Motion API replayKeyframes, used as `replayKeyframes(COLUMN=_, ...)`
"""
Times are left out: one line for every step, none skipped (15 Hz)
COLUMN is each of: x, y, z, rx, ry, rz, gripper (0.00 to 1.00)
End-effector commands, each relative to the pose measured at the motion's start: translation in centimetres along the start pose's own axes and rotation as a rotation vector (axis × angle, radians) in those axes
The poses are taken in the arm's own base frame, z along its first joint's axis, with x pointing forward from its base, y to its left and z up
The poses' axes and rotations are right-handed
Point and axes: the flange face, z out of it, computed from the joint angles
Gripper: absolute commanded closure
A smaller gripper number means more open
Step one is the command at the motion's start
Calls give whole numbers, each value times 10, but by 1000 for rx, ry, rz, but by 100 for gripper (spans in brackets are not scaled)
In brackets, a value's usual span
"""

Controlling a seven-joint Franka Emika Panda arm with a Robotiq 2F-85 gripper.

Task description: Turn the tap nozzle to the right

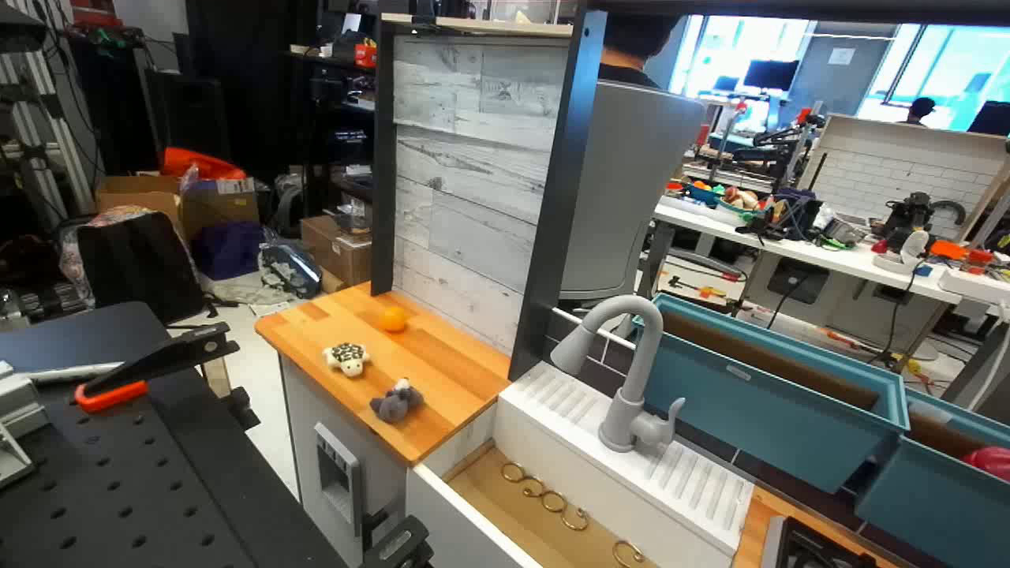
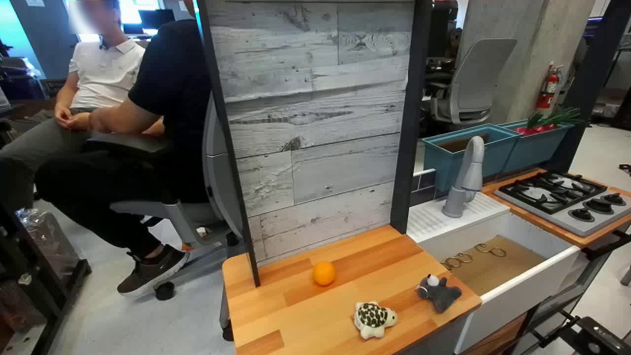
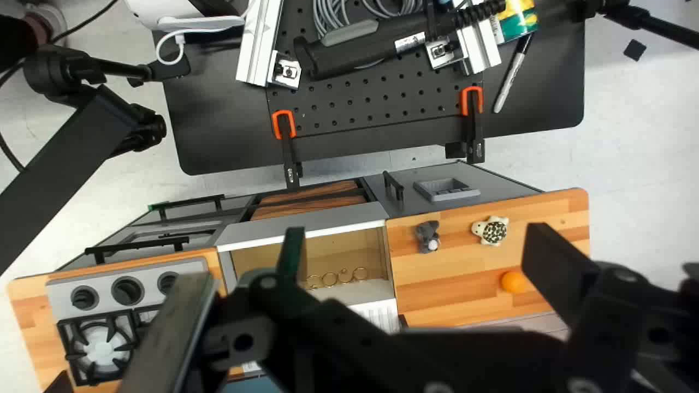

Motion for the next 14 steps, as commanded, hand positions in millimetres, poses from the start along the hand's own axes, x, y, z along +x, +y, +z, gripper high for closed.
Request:
replayKeyframes(x=0, y=0, z=-1, rx=0, ry=1, rz=0, gripper=0)
replayKeyframes(x=0, y=0, z=-2, rx=0, ry=3, rz=0, gripper=0)
replayKeyframes(x=0, y=0, z=-3, rx=0, ry=4, rz=0, gripper=0)
replayKeyframes(x=0, y=0, z=-3, rx=0, ry=4, rz=0, gripper=0)
replayKeyframes(x=0, y=0, z=-3, rx=0, ry=4, rz=0, gripper=0)
replayKeyframes(x=0, y=0, z=-3, rx=0, ry=4, rz=0, gripper=0)
replayKeyframes(x=0, y=0, z=-3, rx=0, ry=4, rz=0, gripper=0)
replayKeyframes(x=0, y=0, z=-3, rx=0, ry=4, rz=0, gripper=0)
replayKeyframes(x=0, y=0, z=-3, rx=0, ry=4, rz=0, gripper=0)
replayKeyframes(x=0, y=0, z=-3, rx=0, ry=4, rz=0, gripper=0)
replayKeyframes(x=0, y=0, z=-3, rx=0, ry=4, rz=0, gripper=0)
replayKeyframes(x=5, y=-1, z=2, rx=-11, ry=7, rz=-2, gripper=0)
replayKeyframes(x=12, y=-3, z=9, rx=-16, ry=9, rz=-3, gripper=0)
replayKeyframes(x=21, y=-5, z=18, rx=-25, ry=8, rz=-9, gripper=0)
